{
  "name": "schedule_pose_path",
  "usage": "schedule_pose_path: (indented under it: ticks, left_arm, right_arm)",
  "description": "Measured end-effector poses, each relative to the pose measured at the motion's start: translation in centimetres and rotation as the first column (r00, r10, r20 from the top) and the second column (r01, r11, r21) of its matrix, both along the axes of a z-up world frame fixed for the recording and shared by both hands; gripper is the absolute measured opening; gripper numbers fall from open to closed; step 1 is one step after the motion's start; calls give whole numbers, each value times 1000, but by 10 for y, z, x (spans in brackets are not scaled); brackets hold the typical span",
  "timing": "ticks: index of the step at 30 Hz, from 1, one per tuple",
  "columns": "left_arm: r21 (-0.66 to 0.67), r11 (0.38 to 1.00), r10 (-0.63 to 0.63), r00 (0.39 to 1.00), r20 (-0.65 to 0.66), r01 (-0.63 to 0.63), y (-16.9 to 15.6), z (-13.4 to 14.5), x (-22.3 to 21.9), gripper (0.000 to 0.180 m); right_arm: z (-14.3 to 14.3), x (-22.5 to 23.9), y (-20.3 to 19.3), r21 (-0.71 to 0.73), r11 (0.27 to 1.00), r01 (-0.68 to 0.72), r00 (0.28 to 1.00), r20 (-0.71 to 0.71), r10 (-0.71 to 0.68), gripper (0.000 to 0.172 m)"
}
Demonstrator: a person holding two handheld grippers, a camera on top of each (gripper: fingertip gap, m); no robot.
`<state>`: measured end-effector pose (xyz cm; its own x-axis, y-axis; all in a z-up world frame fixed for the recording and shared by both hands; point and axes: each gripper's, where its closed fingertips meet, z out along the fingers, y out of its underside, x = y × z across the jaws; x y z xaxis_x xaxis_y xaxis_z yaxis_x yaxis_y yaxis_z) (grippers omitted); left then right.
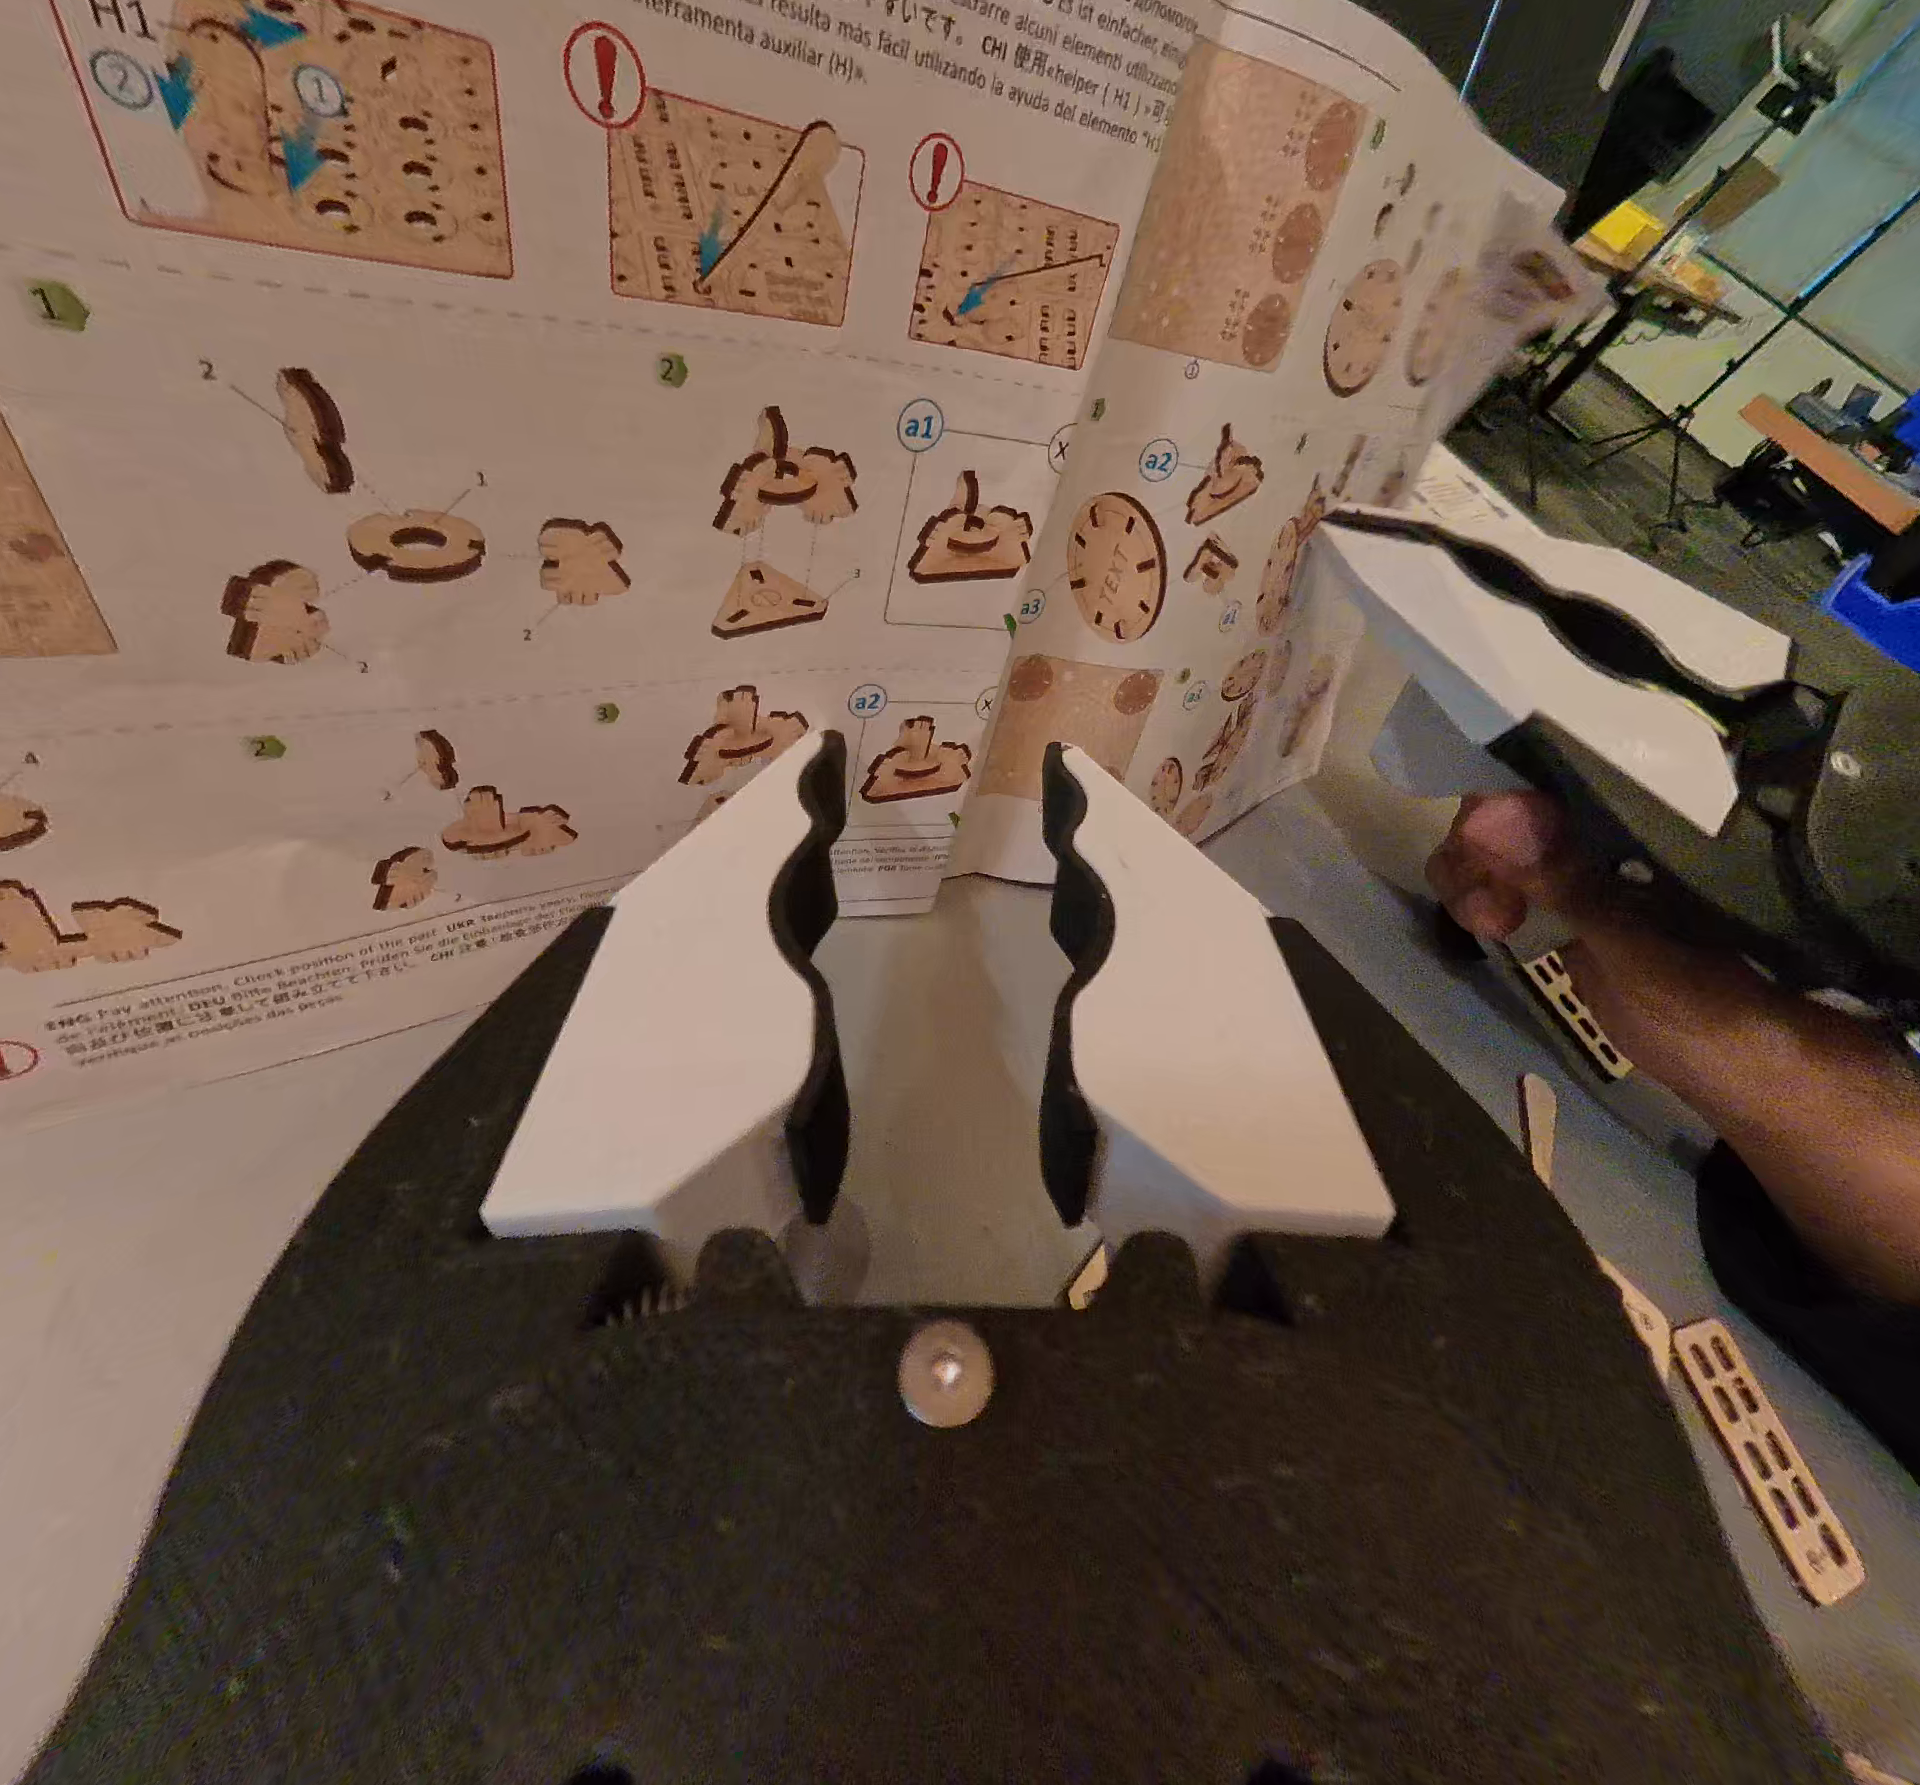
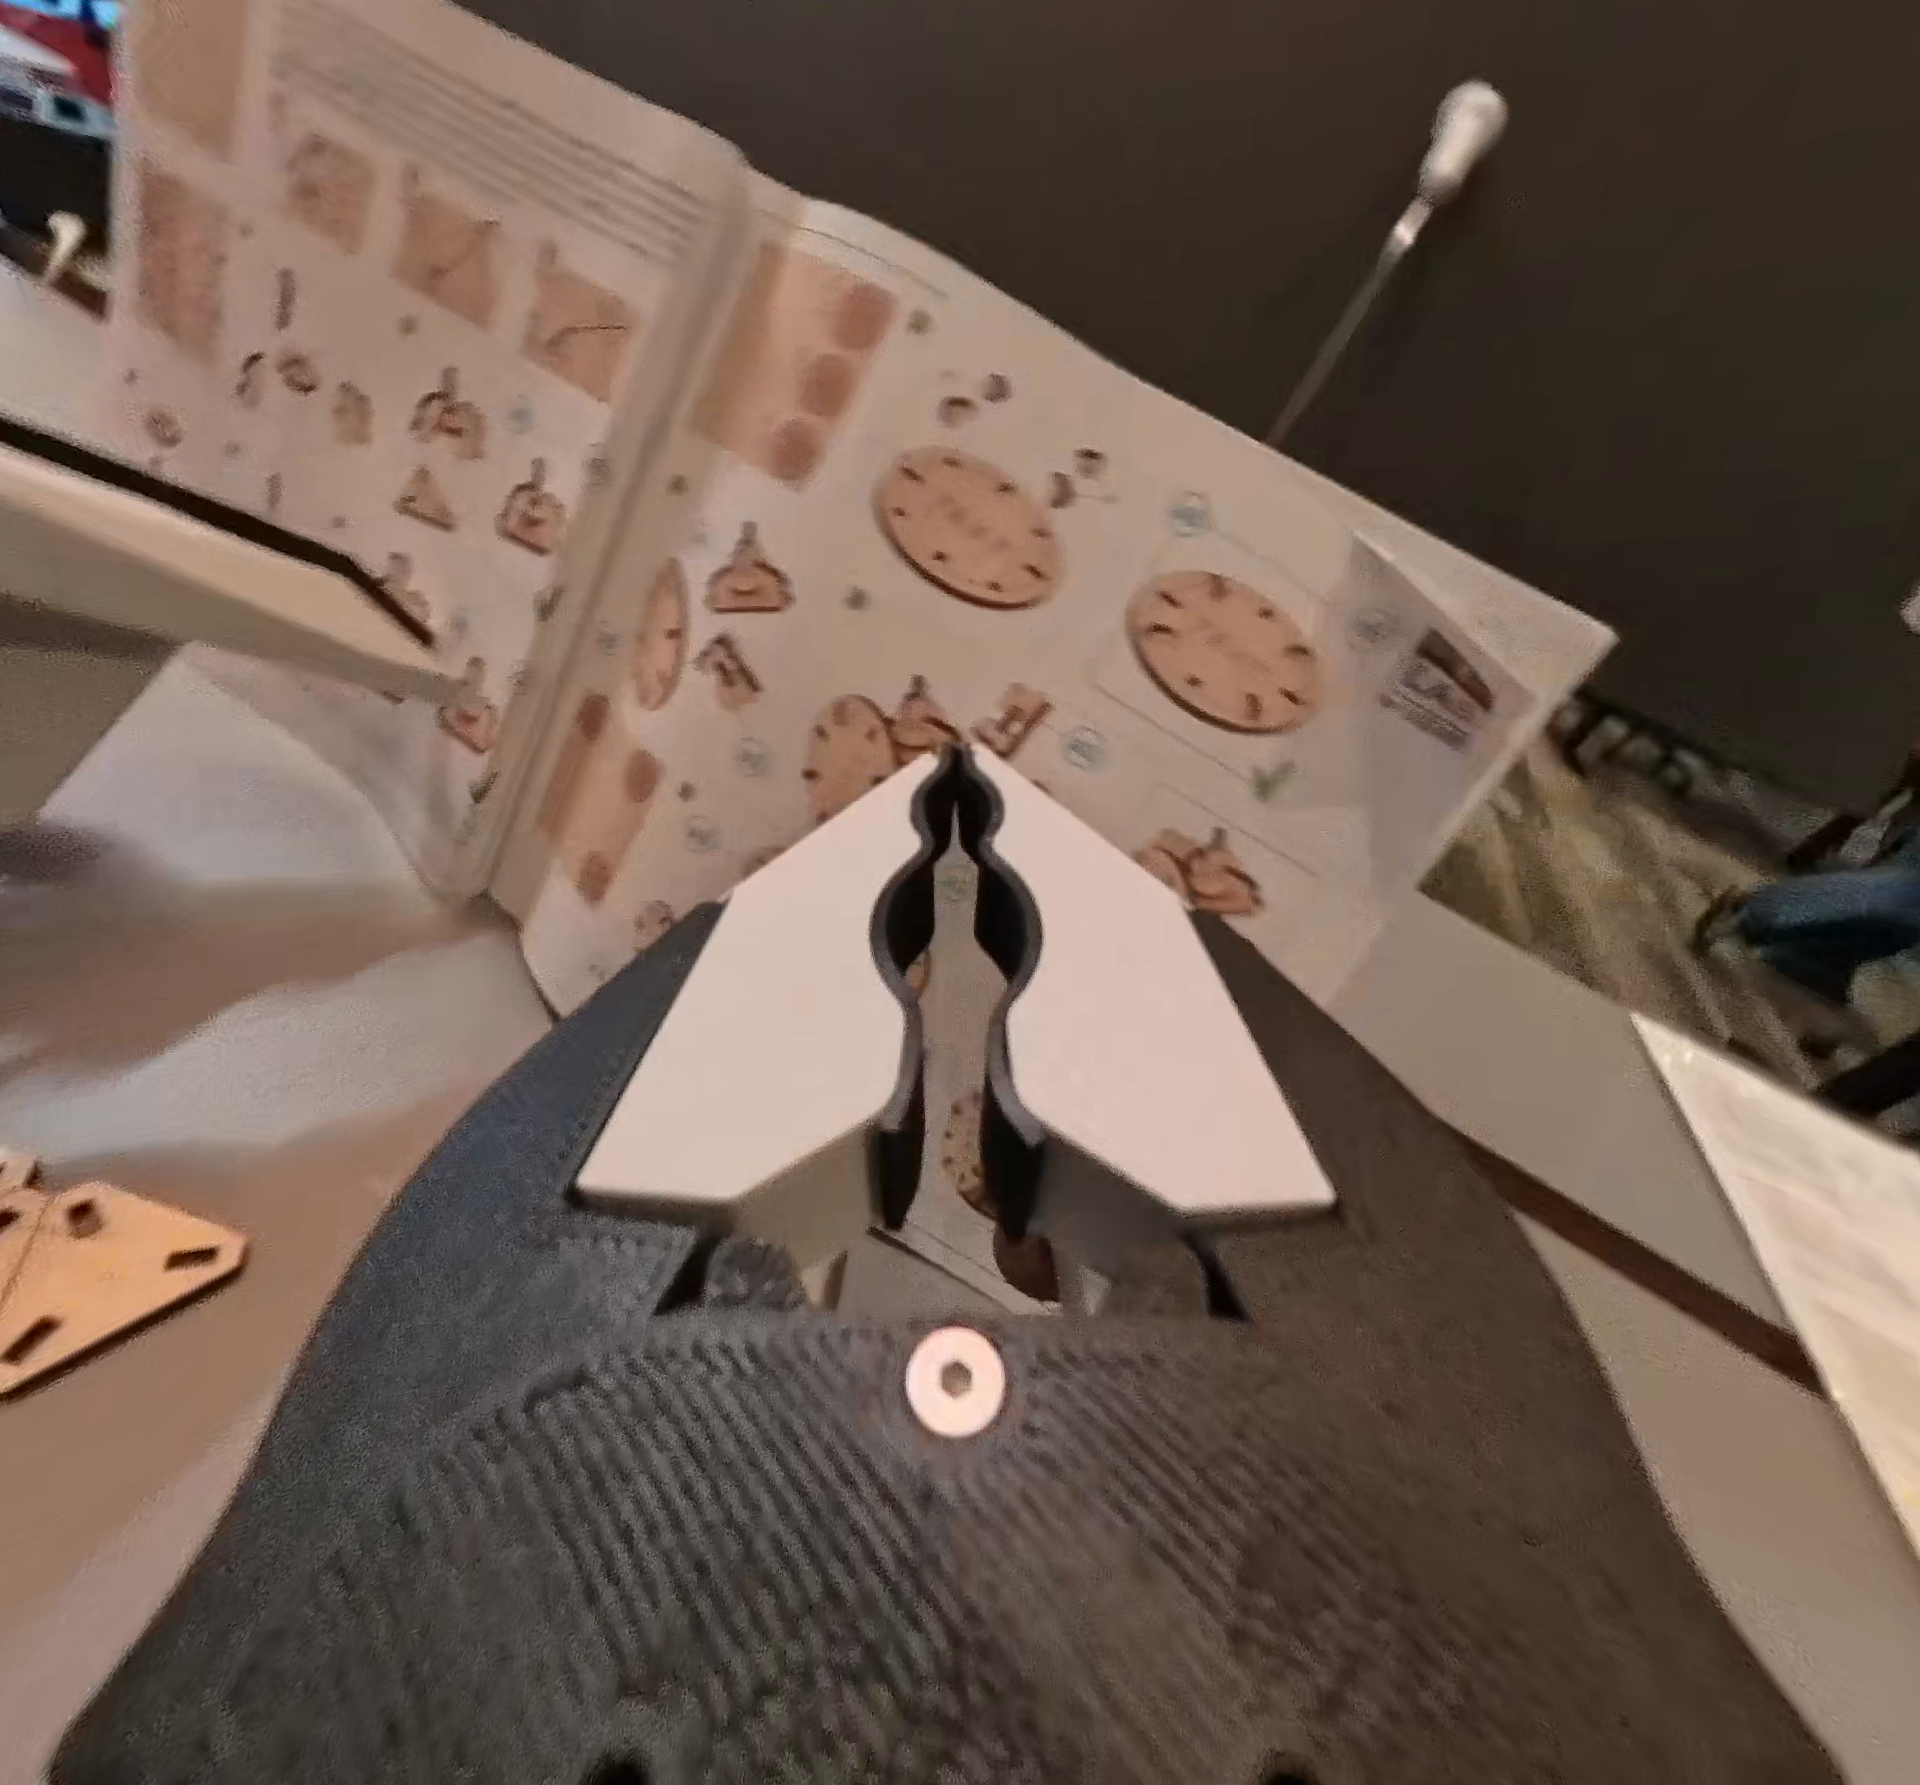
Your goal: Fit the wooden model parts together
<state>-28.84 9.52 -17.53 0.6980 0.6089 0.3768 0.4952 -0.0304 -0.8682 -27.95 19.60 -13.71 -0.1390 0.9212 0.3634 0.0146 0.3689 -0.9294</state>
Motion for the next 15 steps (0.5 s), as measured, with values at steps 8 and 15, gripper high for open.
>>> schedule_pose_path:
  ticks: [8, 15]
  left_arm:
    - [14, 1000, 0, 1000, 5, 0, -1, 1, 0, 36]
    - [29, 999, -24, 1000, -13, 24, 1, 4, 2, 38]
  right_arm:
    - [-2, -6, 35, -150, 986, 78, 995, 65, -69, 0]
    - [23, 8, 48, -251, 967, 47, 991, -108, -76, 30]
